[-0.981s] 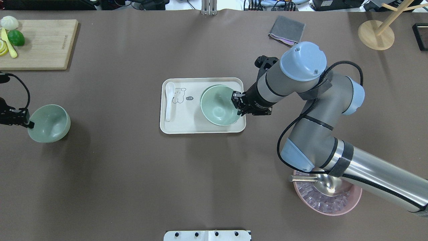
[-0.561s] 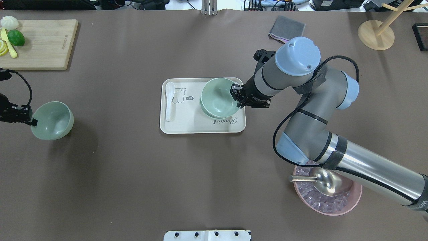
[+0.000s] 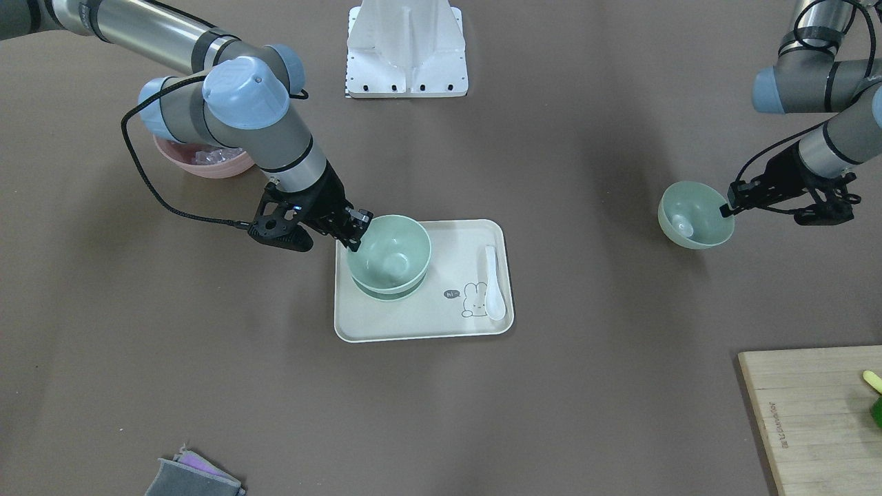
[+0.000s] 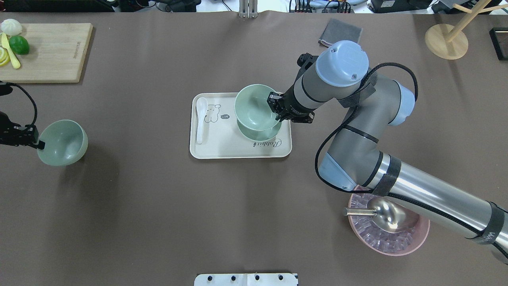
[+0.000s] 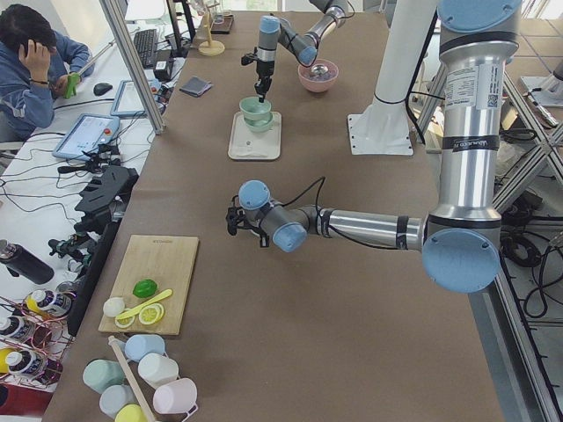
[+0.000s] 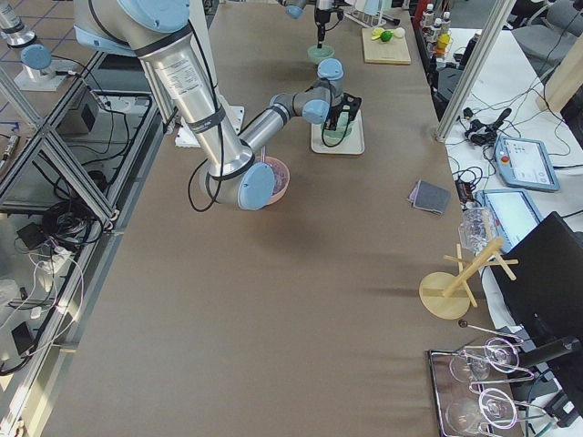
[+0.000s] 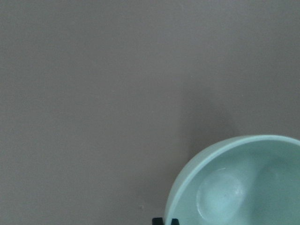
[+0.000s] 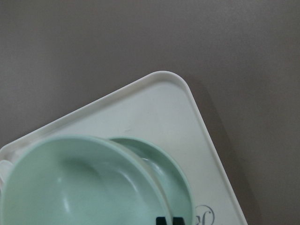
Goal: Stack green bowls together
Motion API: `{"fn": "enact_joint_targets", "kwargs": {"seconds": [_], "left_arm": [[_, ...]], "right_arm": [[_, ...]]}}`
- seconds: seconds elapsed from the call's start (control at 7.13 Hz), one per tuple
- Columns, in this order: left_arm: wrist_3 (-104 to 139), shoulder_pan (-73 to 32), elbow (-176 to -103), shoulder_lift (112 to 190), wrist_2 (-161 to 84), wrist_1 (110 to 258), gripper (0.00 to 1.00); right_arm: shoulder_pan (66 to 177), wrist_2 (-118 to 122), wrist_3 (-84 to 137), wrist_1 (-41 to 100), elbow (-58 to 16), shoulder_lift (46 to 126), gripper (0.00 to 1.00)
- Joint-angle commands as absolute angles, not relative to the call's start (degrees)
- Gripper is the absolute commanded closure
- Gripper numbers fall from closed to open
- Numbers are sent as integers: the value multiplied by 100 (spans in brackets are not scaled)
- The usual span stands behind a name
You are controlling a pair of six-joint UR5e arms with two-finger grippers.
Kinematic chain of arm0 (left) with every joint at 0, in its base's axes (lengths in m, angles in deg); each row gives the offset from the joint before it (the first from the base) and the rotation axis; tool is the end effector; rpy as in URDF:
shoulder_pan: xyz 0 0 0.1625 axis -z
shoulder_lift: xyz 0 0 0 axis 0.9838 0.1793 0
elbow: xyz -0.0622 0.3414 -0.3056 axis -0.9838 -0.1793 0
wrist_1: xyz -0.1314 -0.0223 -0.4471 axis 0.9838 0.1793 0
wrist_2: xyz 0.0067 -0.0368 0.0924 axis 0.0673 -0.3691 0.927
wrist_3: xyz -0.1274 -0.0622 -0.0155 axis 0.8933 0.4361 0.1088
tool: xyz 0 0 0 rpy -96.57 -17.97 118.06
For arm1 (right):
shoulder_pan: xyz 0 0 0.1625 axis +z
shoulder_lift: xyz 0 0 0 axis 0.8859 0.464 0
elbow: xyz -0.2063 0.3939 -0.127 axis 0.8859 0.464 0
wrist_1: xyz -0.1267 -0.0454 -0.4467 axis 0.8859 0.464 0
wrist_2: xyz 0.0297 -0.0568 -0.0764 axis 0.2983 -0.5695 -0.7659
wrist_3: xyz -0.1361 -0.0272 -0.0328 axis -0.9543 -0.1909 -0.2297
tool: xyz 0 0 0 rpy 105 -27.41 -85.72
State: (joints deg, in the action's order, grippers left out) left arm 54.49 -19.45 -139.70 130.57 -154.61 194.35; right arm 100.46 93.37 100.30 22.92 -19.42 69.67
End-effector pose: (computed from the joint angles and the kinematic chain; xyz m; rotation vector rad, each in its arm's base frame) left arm 0.2630 -0.5153 0.6385 -0.0660 0.9991 -0.0788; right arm -0.5774 -0.5476 0.2516 -0.0528 -1.0555 0.3992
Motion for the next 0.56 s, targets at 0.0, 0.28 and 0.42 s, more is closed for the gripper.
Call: {"fn": "enact_joint_targets", "kwargs": {"seconds": [0.0, 0.28, 0.42], "left_arm": [[6665, -2296, -14348, 13329, -15389, 19430, 100], [8445, -2883, -14685, 14536, -15292, 19264, 100], [9091, -3226, -14685, 15214, -14909, 18872, 100]], "right_arm": [[10346, 10004, 10039, 2375, -2539, 7225, 0], [11302, 11270, 9900, 2367, -3087, 7998, 0], [11803, 11771, 9420, 2367, -3167, 8366, 0]]}}
